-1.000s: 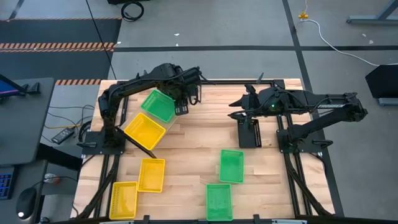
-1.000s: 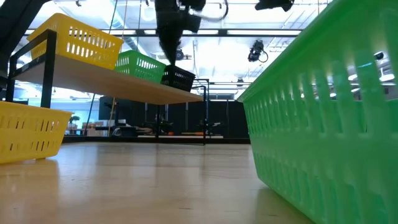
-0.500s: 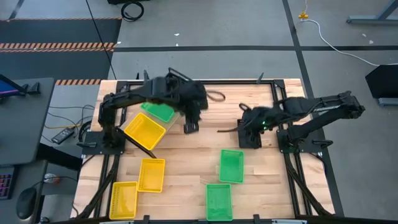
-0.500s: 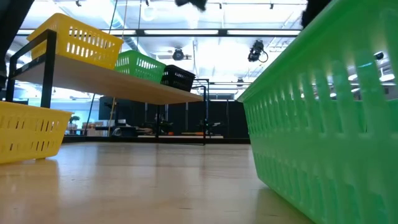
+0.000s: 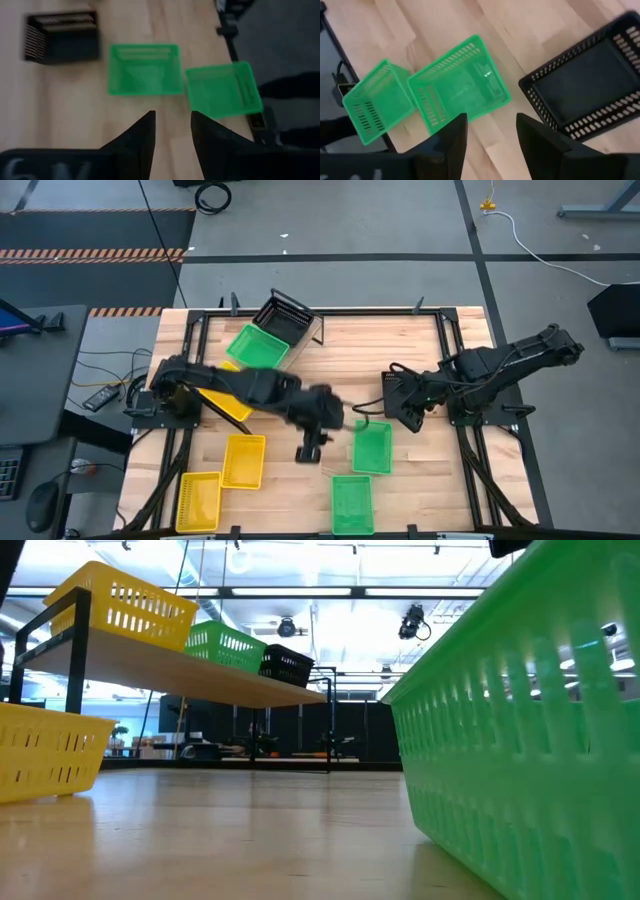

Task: Stack baskets on shelf by color
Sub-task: Stack the top yellow bin on top of the other yellow bin on the shelf

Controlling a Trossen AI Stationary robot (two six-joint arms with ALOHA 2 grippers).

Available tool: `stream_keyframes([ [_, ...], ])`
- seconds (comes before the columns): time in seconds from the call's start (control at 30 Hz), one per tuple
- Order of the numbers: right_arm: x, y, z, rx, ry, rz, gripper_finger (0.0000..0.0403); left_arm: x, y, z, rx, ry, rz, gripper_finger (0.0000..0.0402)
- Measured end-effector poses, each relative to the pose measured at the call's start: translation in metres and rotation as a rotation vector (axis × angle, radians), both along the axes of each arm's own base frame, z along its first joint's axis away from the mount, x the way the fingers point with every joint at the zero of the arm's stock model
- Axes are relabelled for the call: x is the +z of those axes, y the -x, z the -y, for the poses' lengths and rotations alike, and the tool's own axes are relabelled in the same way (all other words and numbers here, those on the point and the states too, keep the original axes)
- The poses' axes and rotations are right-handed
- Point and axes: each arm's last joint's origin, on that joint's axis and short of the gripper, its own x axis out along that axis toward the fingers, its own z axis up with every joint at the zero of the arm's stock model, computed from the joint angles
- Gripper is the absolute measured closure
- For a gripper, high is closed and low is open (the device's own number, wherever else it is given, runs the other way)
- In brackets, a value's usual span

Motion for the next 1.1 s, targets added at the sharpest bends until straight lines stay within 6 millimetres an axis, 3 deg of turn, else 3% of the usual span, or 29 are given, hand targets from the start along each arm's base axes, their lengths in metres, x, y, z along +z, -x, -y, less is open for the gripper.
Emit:
stream_keyframes([
  [0.17, 0.002, -0.002, -0.007, -0.046, -0.051, 0.032, 0.0229, -0.025, 0.005, 0.025, 0.007, 0.018, -0.087, 0.0271],
  [0.47, 0.006, -0.002, -0.027, 0.095, -0.059, 0.112, 0.0229, -0.071, 0.03, 0.045, 0.22, 0.061, -0.403, 0.0271],
  [0.8, 0.006, 0.005, -0.04, 0.28, 0.015, 0.134, 0.0229, -0.077, 0.075, 0.087, 0.08, -0.009, -0.656, 0.0271],
  [1.0, 0.006, 0.007, -0.044, 0.295, 0.029, 0.142, 0.0229, -0.077, 0.091, 0.116, 0.072, -0.058, -0.591, 0.0271],
  [1.1, 0.006, 0.008, -0.047, 0.297, 0.043, 0.149, 0.0229, -0.086, 0.098, 0.126, 0.072, -0.067, -0.592, 0.0271],
])
